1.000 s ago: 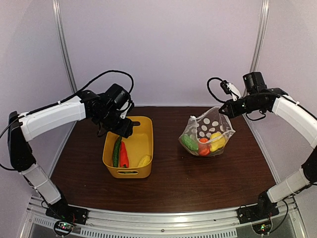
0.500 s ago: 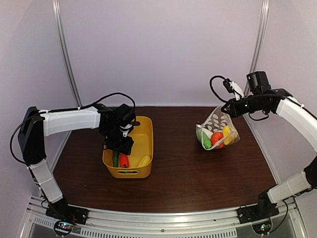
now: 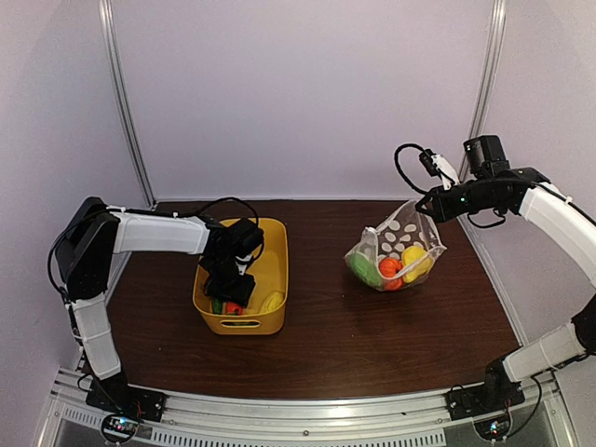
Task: Place the food in the zip-top bag and seal the zipper
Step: Pick up the fake vegetable from the bin.
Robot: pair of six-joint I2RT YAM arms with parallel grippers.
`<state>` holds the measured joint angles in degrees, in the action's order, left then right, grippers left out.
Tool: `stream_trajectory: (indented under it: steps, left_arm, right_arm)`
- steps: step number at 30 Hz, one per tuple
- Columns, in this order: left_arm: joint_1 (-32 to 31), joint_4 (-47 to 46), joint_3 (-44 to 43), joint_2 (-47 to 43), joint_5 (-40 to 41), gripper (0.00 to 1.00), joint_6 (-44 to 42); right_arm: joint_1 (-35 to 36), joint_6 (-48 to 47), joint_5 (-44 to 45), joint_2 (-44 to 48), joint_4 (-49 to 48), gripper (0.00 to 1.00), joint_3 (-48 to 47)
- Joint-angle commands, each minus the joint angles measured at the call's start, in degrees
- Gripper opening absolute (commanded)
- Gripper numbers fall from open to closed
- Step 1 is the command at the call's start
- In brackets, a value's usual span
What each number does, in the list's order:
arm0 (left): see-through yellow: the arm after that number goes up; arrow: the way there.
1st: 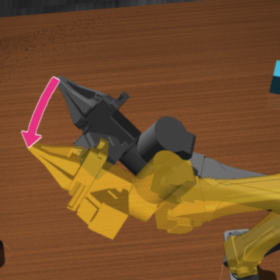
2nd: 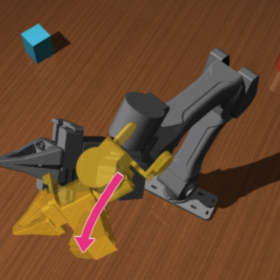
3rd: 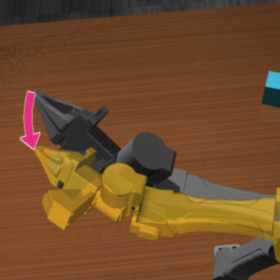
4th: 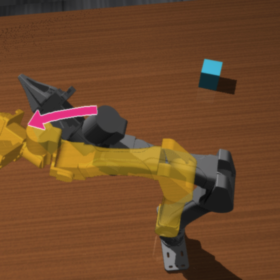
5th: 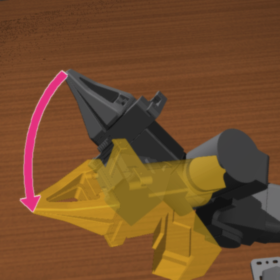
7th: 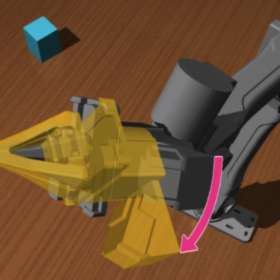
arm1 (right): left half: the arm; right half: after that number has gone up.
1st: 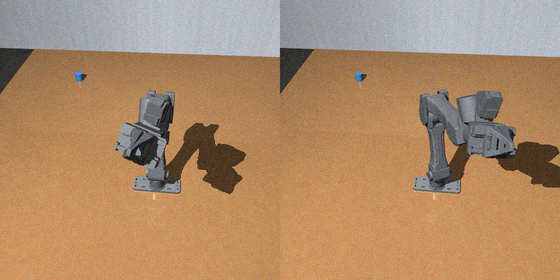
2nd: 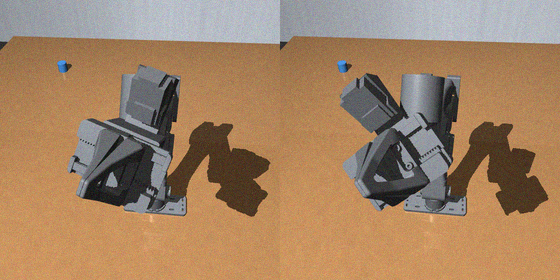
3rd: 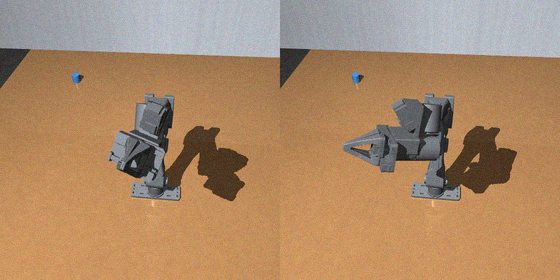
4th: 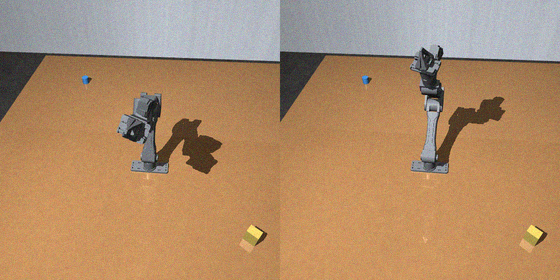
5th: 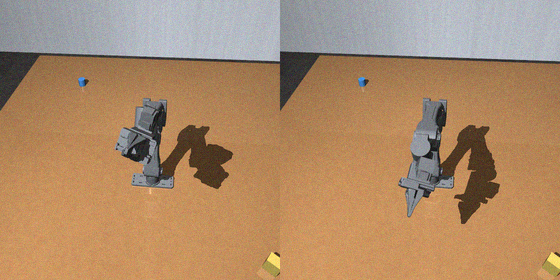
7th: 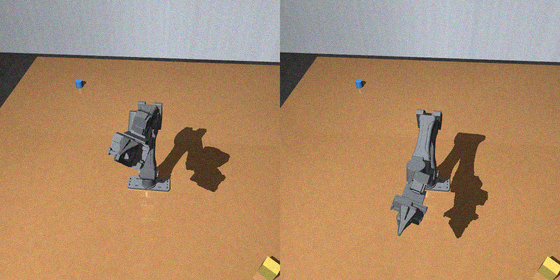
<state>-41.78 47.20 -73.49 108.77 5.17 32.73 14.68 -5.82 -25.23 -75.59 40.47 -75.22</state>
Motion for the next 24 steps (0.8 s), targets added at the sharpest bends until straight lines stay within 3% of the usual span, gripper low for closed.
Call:
stream_trajectory:
  steps: [1, 9, 24]
  left_arm:
    - [0.1, -2.6, -2.3, 2.5, 1.1, 0.54, -1.1]
    - [0.0, 0.4, -7.1, -0.1, 2.3, 0.37, -2.6]
    - [-0.1, 0.2, -17.2, -10.7, 3.0, 0.26, -8.3]
  right_arm:
    - [-0.1, -0.1, 0.8, 1.7, -1.2, 0.00, 0.5]
    - [-0.2, -0.1, 0.9, 1.4, -0.9, 0.00, 0.9]
    - [-0.2, -0.8, 1.8, 1.1, -0.6, 0.00, 0.2]
